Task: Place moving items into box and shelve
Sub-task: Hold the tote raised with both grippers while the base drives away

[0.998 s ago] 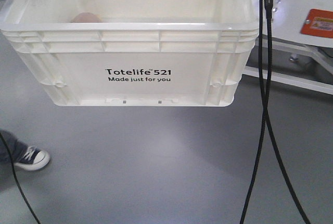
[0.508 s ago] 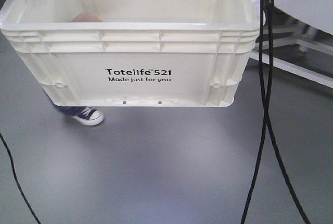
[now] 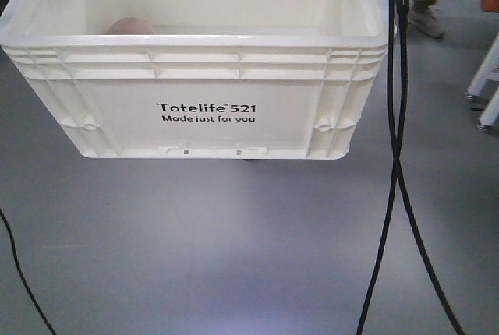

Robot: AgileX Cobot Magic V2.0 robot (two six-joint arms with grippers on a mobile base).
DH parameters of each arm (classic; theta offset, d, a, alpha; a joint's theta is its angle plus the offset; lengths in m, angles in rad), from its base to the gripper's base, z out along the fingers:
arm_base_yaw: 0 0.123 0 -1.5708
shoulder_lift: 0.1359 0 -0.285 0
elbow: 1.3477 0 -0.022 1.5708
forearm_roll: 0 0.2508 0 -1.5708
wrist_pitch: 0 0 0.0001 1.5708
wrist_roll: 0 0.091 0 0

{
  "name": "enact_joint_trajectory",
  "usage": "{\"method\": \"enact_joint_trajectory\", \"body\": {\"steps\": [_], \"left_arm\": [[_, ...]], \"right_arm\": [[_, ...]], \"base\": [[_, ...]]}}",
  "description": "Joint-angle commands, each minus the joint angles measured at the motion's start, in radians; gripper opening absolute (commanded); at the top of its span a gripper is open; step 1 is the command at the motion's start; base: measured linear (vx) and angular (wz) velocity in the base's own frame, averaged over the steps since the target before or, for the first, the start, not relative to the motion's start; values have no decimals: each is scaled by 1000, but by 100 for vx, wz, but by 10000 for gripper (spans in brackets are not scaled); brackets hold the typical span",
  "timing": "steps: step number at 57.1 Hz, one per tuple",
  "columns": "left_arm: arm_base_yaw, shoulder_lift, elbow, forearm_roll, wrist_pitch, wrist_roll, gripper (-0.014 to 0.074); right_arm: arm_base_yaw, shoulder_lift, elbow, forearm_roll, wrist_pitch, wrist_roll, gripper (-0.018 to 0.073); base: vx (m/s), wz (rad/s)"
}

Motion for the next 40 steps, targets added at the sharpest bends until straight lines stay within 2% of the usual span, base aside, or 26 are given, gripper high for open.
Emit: {"method": "enact_joint_trajectory", "body": {"steps": [1, 40], "left_arm": [[4, -69, -46, -27, -111, 20, 2], [4, -69, -46, -28, -111, 20, 2]], "right_arm": [[-10, -73, -42, -57, -126, -20, -3], [-10, -73, -42, -57, -126, -20, -3]], "base": [[-17, 77], [-9, 73]]}}
